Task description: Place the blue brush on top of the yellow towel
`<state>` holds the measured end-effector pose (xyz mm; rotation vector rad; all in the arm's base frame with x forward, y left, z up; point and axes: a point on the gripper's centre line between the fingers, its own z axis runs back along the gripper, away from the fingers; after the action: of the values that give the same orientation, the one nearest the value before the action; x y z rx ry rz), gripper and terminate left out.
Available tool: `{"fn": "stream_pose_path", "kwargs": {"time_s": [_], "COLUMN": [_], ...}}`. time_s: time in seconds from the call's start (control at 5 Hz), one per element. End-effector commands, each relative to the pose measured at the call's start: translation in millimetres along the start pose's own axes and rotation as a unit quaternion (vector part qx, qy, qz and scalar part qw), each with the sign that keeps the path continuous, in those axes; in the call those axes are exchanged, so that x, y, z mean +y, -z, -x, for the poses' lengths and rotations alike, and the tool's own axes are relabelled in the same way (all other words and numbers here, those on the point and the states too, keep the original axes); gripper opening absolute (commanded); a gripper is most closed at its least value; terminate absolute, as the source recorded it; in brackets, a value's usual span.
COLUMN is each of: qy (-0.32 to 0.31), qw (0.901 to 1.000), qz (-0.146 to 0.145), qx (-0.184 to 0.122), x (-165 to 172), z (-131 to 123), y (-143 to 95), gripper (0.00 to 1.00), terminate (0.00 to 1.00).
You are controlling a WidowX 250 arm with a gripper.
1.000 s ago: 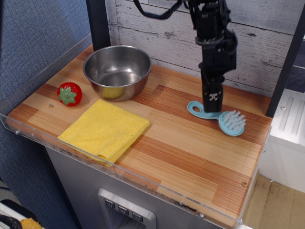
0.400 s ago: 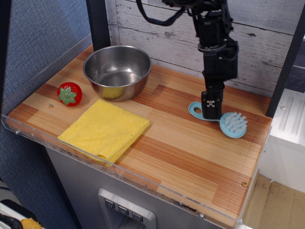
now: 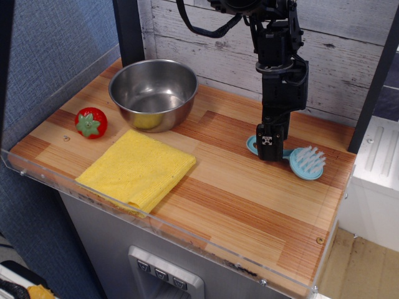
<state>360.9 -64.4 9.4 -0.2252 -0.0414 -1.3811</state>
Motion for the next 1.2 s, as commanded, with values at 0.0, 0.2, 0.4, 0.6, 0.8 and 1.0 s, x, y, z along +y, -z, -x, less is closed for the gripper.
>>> {"fn": "stream_pose_path", "kwargs": {"time_s": [0.0, 0.2, 0.4, 0.6, 0.8, 1.0], "qy": [0.014, 0.008, 0.003, 0.003, 0.002, -0.024], "qw": [0.9997, 0.9997, 0.9997, 0.9996, 0.9994, 0.9981], "qz": [-0.009, -0.015, -0.017, -0.016, -0.023, -0.056], "qx": [0.017, 0.017, 0.018, 0.022, 0.025, 0.013], "x": [-8.0, -8.2, -8.4, -9.2, -10.5, -8.9], "z": [0.5, 3.3, 5.5, 6.9, 5.8, 2.5], "y": [0.8, 4.2, 6.0, 8.4, 6.7, -23.4], "gripper": [1.00, 0.00, 0.00, 0.00, 0.00, 0.00], "terminate": [0.00, 0.00, 0.00, 0.00, 0.00, 0.00]}}
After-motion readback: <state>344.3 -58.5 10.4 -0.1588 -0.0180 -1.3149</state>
